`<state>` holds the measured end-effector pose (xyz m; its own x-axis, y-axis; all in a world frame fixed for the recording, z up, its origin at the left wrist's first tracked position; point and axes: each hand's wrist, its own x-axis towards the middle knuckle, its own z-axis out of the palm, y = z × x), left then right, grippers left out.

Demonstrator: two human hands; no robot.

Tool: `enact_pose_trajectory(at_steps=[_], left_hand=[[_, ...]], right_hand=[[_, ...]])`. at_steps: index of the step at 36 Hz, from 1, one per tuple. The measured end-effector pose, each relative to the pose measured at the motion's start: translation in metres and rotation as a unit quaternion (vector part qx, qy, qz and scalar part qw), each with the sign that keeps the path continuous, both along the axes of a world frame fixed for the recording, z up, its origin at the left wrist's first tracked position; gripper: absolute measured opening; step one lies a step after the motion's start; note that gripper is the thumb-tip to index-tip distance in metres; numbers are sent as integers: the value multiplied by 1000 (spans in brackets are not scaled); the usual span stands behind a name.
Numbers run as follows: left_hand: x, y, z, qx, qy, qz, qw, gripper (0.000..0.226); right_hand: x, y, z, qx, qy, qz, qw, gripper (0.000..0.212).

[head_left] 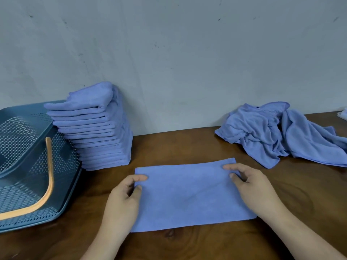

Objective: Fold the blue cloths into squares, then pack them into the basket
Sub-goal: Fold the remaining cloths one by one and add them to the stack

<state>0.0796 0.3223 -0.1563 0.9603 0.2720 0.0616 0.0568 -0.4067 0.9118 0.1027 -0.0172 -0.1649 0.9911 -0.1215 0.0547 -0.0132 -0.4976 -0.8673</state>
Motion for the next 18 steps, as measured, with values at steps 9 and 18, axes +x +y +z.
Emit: enact_pose_trajectory(at_steps=[9,18], left_hand=[[3,-5,-1,63,-2,-12,998,36],[-7,-9,0,317,-1,-52,947,54]], right_hand=[[-3,3,6,-104,38,33,993,52],[-3,10,-6,-350,-6,16,937,48]])
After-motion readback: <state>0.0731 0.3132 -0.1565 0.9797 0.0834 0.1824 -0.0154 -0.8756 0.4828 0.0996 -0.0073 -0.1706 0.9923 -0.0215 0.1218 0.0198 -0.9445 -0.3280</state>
